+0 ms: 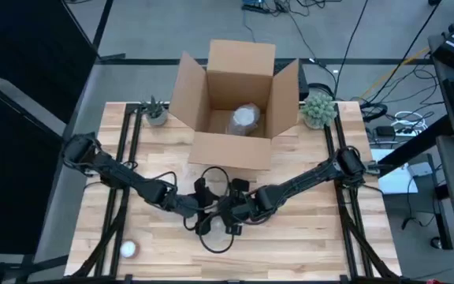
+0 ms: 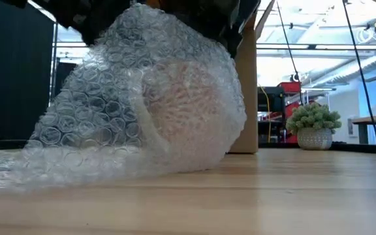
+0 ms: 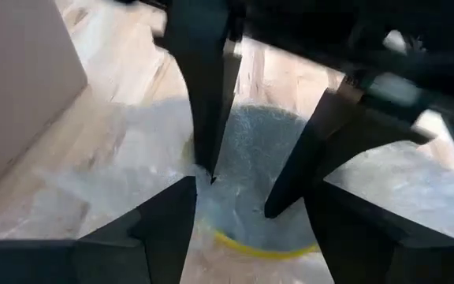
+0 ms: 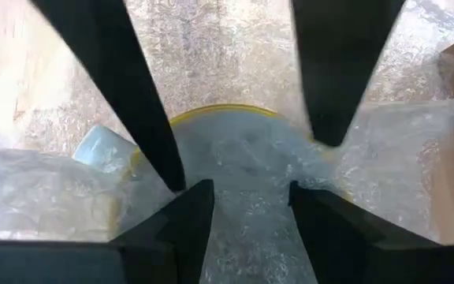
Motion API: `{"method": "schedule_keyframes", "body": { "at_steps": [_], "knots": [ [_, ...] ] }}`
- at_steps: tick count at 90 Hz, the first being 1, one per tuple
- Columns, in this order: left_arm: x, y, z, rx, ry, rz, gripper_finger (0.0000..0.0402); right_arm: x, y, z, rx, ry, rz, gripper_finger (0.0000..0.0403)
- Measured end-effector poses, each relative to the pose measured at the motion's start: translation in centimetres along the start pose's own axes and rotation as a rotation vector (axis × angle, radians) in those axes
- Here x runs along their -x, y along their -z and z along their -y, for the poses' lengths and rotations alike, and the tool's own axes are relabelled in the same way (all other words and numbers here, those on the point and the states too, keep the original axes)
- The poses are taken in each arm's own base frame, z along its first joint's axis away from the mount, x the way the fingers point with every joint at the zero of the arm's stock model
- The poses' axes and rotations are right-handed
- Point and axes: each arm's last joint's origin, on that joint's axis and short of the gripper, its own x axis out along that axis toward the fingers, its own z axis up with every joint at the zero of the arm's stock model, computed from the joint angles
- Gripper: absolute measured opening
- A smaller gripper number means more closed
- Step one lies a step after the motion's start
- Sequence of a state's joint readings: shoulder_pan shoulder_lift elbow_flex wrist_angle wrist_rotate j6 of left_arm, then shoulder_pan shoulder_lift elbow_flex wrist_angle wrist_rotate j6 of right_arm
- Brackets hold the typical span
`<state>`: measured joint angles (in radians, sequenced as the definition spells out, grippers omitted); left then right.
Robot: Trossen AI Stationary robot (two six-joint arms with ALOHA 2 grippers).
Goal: Wrap mug
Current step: Wrap the orange cup with the bubble wrap
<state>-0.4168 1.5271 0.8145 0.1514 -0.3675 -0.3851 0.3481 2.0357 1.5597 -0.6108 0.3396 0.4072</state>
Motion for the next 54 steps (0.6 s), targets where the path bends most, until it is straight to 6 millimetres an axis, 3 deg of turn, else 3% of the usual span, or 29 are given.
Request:
{"method": "schedule_keyframes", "body": {
  "at_steps": [22,39,54],
  "knots": [
    [-0.1,-1.0,-0.2,0.015,-0.015,0.090,0.0226,0.0,0.0,0.0,0.000,-0.001,0.001,0.0164],
    [-2.1,1.0,-0.3,-0.019,-0.046,0.011,0.0226,0.0,0.0,0.0,-0.002,-0.003,0.006,0.0164],
    [-3.0,1.5,-0.2,-0.020,-0.054,0.010,0.0226,0.0,-0.1,-0.1,-0.002,-0.005,0.009,0.0164]
  ]
}}
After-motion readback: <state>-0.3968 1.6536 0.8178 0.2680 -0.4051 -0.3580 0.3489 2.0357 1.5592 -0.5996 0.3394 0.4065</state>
